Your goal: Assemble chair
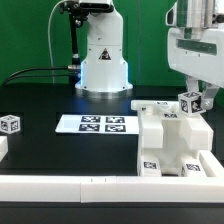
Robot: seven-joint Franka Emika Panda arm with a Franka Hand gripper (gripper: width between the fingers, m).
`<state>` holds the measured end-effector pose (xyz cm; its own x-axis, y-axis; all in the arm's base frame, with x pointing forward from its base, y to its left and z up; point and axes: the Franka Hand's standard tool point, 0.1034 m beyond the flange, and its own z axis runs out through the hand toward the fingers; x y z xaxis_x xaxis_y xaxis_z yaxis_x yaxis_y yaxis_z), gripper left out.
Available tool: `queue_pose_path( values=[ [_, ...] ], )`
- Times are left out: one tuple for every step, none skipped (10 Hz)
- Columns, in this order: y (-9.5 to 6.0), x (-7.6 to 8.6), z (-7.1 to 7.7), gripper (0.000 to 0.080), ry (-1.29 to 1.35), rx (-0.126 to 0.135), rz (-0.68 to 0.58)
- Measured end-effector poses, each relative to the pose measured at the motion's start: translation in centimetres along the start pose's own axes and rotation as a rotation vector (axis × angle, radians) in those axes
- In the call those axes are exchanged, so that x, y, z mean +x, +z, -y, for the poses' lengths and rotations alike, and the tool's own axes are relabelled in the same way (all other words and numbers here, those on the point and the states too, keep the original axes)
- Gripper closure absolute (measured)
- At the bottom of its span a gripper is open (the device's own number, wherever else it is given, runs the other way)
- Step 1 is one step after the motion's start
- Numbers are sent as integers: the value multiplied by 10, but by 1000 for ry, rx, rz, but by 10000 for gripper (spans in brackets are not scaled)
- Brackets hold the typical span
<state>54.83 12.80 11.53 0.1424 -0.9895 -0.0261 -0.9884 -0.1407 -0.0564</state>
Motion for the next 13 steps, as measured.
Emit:
queue_pose_path(
  values=[
    [0,0,0,431,1,-1,0],
    [1,0,0,282,-1,-1,0],
    [1,0,-1,282,-11,-2,0],
    [1,-1,-1,176,-62,-6,1],
    [0,2,0,176,-196,-4,4],
    [-1,6,0,155,-298,-1,5],
    [-3,9,0,155,-454,3,3],
    [-3,10,-1,151,-539,2,4],
    [-2,10,-2,151,-598,0,2],
    [-2,11,-1,151,-662,0,2],
    [-2,11,-1,151,-715,0,2],
    [-2,11,-1,151,-817,0,2],
    [-3,9,0,151,-985,-6,-10]
  ],
)
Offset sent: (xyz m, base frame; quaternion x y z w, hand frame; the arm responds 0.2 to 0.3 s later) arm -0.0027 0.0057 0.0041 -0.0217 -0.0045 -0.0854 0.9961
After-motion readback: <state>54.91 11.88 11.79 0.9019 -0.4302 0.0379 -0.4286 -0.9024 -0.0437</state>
